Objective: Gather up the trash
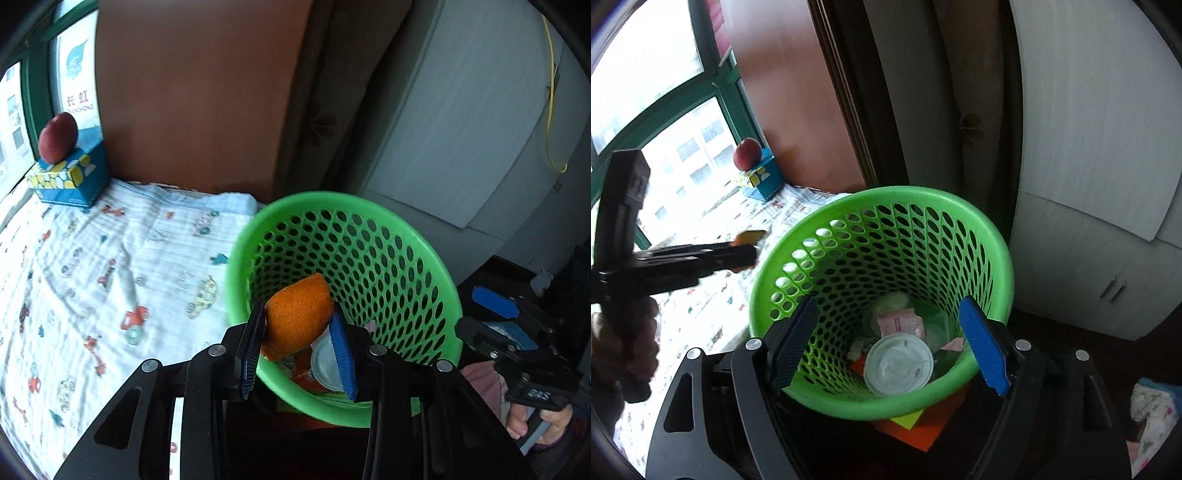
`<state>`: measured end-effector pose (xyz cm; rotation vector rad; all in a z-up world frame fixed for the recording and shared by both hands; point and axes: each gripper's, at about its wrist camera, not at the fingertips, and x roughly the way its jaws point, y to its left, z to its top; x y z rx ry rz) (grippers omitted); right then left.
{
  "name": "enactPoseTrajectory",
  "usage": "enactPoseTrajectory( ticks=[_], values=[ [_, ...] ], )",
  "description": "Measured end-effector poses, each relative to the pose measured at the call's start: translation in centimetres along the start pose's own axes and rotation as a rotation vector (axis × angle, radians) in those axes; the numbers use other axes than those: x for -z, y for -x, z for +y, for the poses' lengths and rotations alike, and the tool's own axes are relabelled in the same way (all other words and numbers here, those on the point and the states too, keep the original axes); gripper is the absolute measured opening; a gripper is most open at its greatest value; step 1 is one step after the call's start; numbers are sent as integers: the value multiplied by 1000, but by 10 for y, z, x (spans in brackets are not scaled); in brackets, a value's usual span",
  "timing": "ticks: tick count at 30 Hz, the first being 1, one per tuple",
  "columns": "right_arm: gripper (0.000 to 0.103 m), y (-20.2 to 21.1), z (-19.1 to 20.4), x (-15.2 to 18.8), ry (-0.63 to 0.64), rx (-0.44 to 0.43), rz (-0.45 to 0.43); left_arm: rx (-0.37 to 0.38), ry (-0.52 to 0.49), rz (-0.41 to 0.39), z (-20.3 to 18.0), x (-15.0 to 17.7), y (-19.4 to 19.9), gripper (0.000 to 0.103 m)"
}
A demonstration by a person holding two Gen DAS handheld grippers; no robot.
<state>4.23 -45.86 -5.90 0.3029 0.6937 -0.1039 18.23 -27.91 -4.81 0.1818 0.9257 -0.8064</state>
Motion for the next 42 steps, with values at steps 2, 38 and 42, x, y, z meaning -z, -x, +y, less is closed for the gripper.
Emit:
enactPoseTrajectory(
  ticks=[2, 38, 42],
  values=[
    [78, 3, 0, 3, -6, -7, -4, 7, -5, 12, -5, 1, -5, 35],
    [92, 20, 95, 5, 71, -88, 14, -348, 204, -195, 74, 66, 144, 96],
    [93, 21, 111, 5, 103, -83, 10, -417, 220, -210, 80, 81, 163, 96]
  ],
)
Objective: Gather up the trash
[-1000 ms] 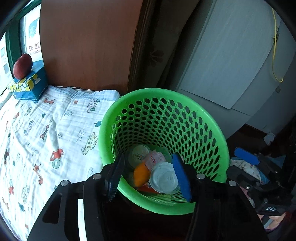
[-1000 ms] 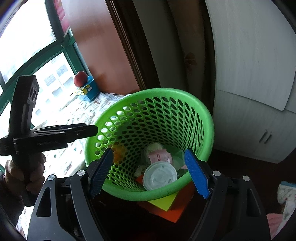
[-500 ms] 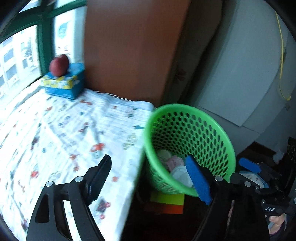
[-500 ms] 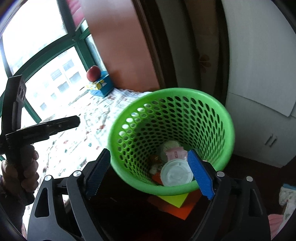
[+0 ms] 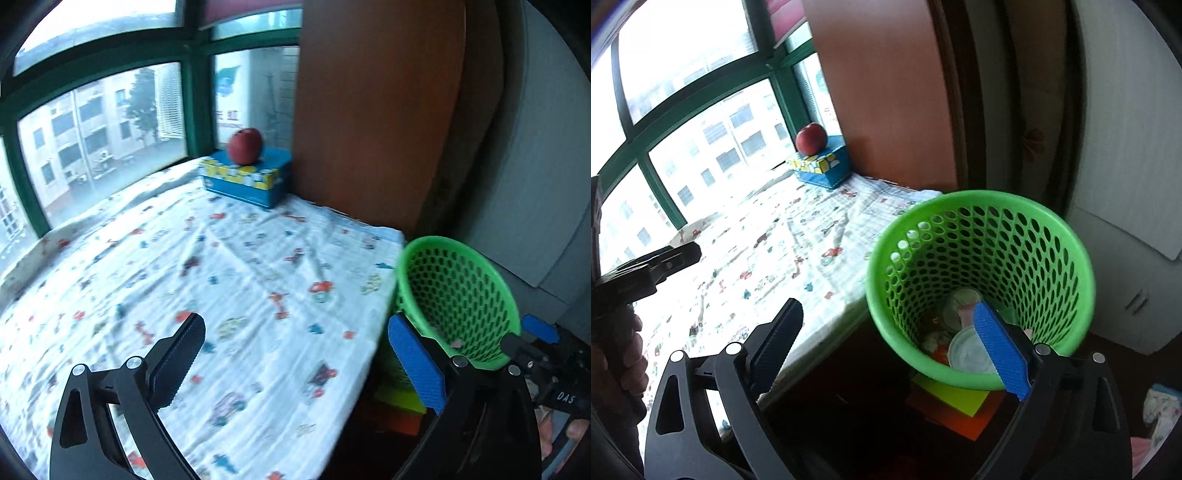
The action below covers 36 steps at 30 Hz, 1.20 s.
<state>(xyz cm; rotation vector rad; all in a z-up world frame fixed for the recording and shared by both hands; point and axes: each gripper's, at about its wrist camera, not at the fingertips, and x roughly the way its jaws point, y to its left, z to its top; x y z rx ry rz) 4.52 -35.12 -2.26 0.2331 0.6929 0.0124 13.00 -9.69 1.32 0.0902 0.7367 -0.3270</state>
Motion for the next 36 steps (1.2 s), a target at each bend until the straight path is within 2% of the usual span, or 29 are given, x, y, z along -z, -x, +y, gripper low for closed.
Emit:
enactPoseTrajectory(
  ticks=[4, 11, 20, 36],
  values=[
    [94, 4, 13, -2, 32, 17, -21, -66, 11, -28, 13, 9, 15, 96],
    [95, 7, 25, -6, 42, 9, -29, -110, 39, -42, 28, 19, 31, 96],
    [96, 15, 38, -7, 64, 16, -54, -106, 65, -37, 36, 31, 38, 96],
    [96, 14, 54, -6, 113, 26, -62, -149, 50, -36, 35, 37, 42, 96]
  ],
)
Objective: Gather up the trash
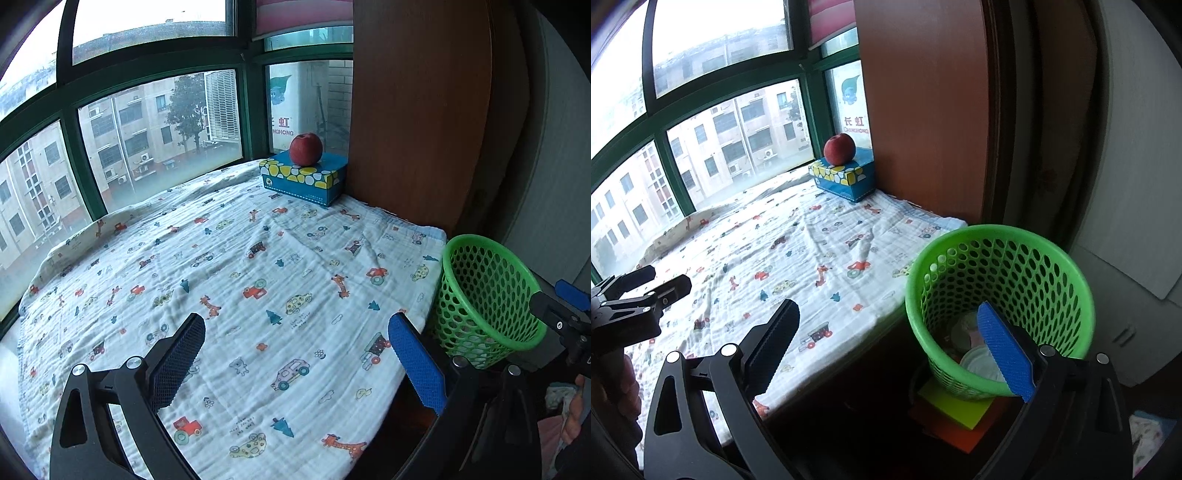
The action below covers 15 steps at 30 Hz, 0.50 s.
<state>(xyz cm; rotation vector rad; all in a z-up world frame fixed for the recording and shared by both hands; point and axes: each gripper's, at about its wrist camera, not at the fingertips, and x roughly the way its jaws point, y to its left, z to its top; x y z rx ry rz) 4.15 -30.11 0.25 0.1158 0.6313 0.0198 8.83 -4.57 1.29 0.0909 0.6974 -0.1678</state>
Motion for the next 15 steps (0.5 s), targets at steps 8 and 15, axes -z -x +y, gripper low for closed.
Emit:
enactPoseTrajectory(
  ticks=[8, 15],
  values=[
    [96, -1, 1, 0, 0, 2, 0, -3, 12, 1, 3, 1, 1, 96],
    [96, -1, 1, 1, 0, 3, 0, -8, 19, 6, 5, 2, 1, 96]
  ],
)
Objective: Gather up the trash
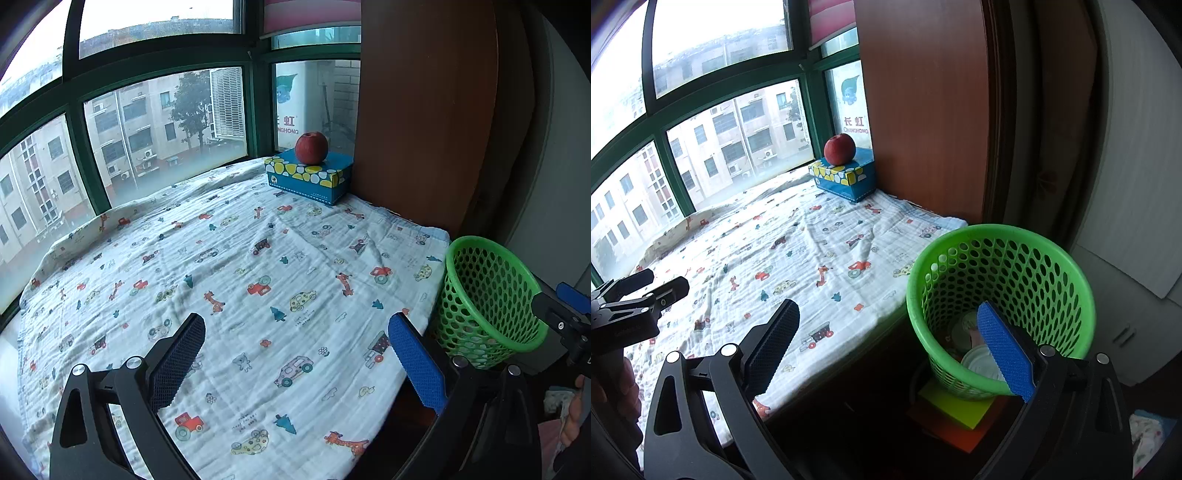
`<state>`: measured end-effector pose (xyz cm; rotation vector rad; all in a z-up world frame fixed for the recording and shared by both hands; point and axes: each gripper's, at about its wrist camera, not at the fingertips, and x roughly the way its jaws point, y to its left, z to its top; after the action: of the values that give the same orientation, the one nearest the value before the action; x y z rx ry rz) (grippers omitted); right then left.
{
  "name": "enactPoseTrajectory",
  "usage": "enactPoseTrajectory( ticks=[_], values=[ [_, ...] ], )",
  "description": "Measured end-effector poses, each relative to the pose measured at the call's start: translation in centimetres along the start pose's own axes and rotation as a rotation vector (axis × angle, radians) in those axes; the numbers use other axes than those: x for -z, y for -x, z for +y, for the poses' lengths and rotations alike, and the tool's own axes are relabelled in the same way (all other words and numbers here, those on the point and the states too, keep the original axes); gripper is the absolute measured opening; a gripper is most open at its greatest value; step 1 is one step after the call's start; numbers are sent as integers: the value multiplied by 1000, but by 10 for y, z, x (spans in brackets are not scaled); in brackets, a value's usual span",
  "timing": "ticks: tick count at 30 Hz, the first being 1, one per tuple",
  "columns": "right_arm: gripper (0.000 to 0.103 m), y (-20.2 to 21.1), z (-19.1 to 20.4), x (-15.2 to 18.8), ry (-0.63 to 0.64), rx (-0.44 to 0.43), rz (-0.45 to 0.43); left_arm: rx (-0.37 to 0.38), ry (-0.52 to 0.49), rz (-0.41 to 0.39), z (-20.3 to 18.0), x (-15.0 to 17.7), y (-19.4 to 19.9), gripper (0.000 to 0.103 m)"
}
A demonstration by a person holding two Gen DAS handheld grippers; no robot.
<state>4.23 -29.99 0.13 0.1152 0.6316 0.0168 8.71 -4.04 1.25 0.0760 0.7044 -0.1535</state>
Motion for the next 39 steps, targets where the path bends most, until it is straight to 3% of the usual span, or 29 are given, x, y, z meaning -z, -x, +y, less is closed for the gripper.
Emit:
enactPoseTrajectory(
  ticks=[39],
  values=[
    [96, 1, -4, 3, -24, 8, -1, -11, 4, 2, -3, 3, 1, 96]
  ],
)
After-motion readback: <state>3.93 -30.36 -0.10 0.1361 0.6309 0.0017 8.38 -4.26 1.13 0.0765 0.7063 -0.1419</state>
